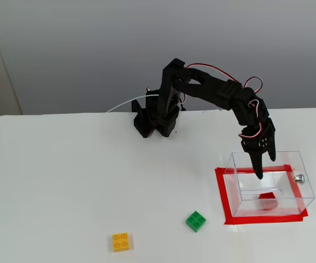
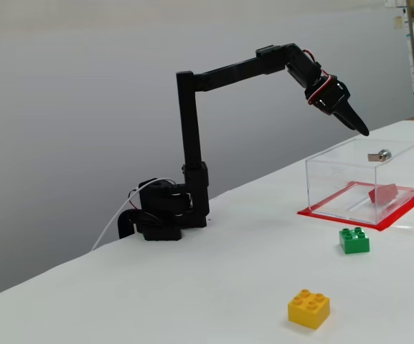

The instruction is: Pick the red lego brick and place it into the transparent box

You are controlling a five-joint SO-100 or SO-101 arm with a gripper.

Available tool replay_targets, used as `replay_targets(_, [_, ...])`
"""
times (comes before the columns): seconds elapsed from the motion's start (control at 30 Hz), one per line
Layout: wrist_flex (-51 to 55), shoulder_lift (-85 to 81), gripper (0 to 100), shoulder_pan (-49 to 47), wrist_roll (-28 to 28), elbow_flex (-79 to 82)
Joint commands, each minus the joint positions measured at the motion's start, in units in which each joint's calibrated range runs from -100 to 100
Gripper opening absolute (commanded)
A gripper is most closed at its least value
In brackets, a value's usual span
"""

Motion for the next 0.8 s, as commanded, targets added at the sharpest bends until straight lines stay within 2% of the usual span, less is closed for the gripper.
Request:
replay_targets(0.0, [-0.56, -0.34, 30, -0.26, -0.18, -2.12])
replay_targets(0.3, [-0.56, -0.34, 29, 0.11, -0.18, -2.12])
replay_targets(0.37, [-0.56, -0.34, 23, 0.19, -0.13, -2.12])
replay_targets(0.53, [-0.21, -0.42, 1, 0.41, 0.19, -2.12])
replay_targets(0.77, [0.05, -1.18, 2, 1.37, 0.34, -2.67])
